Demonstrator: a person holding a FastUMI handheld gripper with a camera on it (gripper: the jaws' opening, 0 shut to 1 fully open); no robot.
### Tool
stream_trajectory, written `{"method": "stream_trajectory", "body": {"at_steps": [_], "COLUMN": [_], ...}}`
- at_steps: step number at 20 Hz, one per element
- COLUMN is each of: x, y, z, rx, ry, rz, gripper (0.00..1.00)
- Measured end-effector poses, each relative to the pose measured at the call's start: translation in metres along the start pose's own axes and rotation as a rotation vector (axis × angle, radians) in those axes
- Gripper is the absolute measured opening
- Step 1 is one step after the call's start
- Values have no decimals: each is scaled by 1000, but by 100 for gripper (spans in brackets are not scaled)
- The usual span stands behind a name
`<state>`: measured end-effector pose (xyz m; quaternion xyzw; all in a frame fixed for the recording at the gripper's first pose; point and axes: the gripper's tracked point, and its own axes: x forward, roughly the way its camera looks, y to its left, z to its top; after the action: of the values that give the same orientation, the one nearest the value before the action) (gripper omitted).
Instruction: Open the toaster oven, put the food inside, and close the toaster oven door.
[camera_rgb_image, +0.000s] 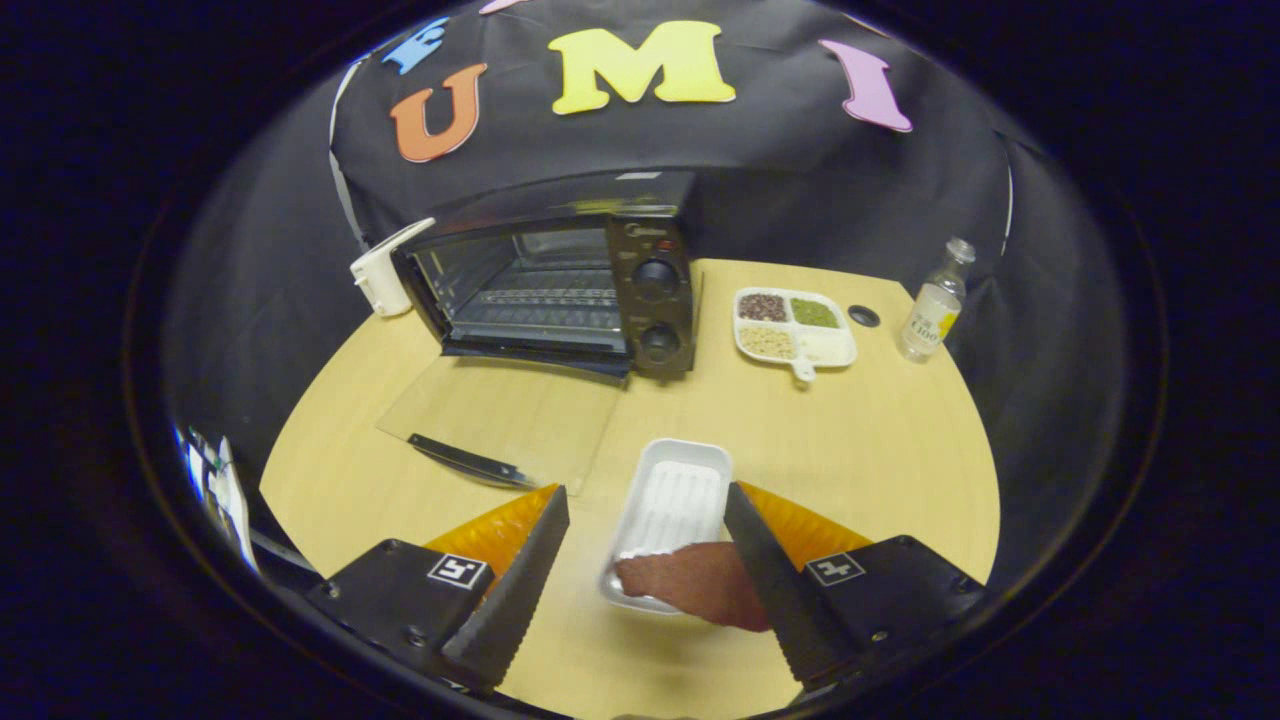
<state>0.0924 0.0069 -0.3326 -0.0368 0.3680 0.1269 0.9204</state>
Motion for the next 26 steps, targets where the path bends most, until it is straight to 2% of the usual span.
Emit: {"method": "stream_trajectory", "body": {"at_steps": [3, 8, 10, 11, 12, 13, 14, 17, 19, 21, 26], "x": [0, 2, 5, 5, 6, 6, 8, 7, 9, 8, -7], "y": [-41, -40, -31, -27, -20, -15, -13, -13, -12, -10, -7], "z": [-18, -45, -55, -60, -64, -66, -68, -70, -71, -68, -38], "rx": [51, 130, 162, 190, 230, 274, 313, 409, 428, 442, 436], "ry": [54, 153, 206, 230, 256, 279, 295, 335, 335, 333, 252], "rz": [44, 254, 324, 353, 394, 428, 434, 458, 474, 473, 387], "gripper": [99, 96, 89, 82, 81, 76, 72, 35, 22, 18, 16]}}
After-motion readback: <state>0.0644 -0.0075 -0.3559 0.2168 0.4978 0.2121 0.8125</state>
